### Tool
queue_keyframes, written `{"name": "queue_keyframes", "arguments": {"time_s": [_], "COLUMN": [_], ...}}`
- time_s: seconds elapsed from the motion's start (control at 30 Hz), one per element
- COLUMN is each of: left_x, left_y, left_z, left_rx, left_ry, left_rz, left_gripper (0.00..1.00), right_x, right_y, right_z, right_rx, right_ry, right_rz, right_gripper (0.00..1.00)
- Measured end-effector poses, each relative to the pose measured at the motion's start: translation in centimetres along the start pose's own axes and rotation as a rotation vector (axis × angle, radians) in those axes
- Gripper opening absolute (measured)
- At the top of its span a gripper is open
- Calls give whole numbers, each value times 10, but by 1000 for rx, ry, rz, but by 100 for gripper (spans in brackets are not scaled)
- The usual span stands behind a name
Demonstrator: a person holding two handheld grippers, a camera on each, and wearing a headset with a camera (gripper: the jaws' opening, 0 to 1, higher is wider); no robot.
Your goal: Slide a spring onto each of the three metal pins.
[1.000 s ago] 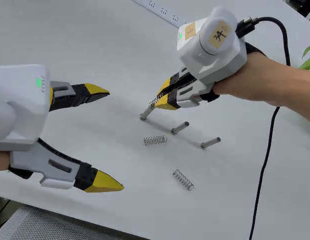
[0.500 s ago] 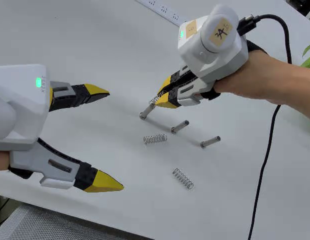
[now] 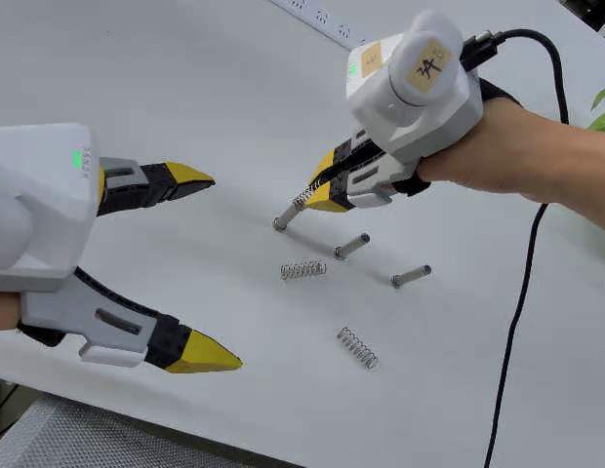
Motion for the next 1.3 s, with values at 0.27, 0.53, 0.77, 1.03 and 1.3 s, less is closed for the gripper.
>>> {"name": "queue_keyframes", "arguments": {"time_s": [0.27,0.53,0.77,1.03,1.3], "left_x": [-1,-2,-1,-1,-2], "left_y": [1,3,3,4,4], "left_z": [1,2,3,4,6], "left_rx": [-1,-7,-10,-15,-17], "left_ry": [-2,-6,-6,-5,-6], "left_rz": [1,-1,-3,-4,-8], "left_gripper": [98,98,98,98,97], "right_x": [9,17,24,31,37], "right_y": [1,2,0,1,3], "right_z": [0,-1,3,0,-4], "right_rx": [0,4,-7,-13,-17], "right_ry": [-12,-24,-28,-31,-36], "right_rz": [7,12,27,35,36], "right_gripper": [6,6,6,7,7]}}
Point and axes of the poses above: the centre of the closed fingertips' face, and the gripper's own axes: x roughly forward along the fingers, z roughly to its left, y roughly out of its underside, the point moved 7 cm from there along -x, roughly backward along the fingers, and after that the axes turned 12 degrees about -x, right-handed, at the moved point
